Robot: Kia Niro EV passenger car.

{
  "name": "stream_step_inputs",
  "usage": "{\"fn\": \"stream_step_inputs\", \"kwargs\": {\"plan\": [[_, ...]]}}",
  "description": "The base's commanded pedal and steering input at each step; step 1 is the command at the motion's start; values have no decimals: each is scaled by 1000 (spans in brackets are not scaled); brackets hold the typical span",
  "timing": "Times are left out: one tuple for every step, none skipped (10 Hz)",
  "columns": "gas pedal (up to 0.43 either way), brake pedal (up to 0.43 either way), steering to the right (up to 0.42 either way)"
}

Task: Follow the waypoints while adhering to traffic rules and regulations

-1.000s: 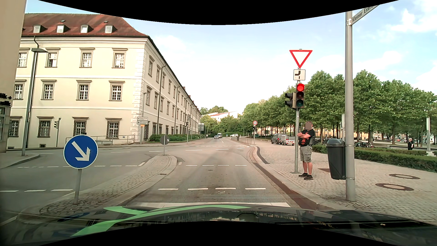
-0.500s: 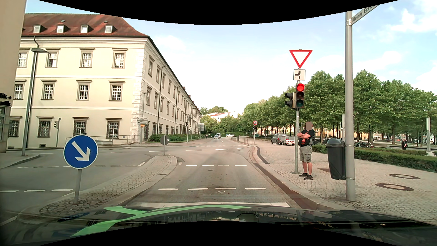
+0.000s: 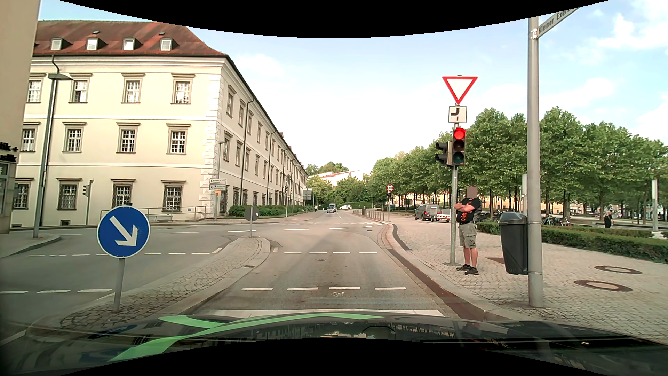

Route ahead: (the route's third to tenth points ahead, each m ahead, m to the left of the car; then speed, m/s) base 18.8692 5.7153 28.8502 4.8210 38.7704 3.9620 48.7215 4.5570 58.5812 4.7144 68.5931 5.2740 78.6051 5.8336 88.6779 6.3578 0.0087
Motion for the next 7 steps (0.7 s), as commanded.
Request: {"fn": "stream_step_inputs", "kwargs": {"plan": [[0, 470, 11], [0, 476, 11], [0, 476, 11], [0, 470, 10], [0, 463, 10], [0, 457, 10], [0, 451, 11]]}}
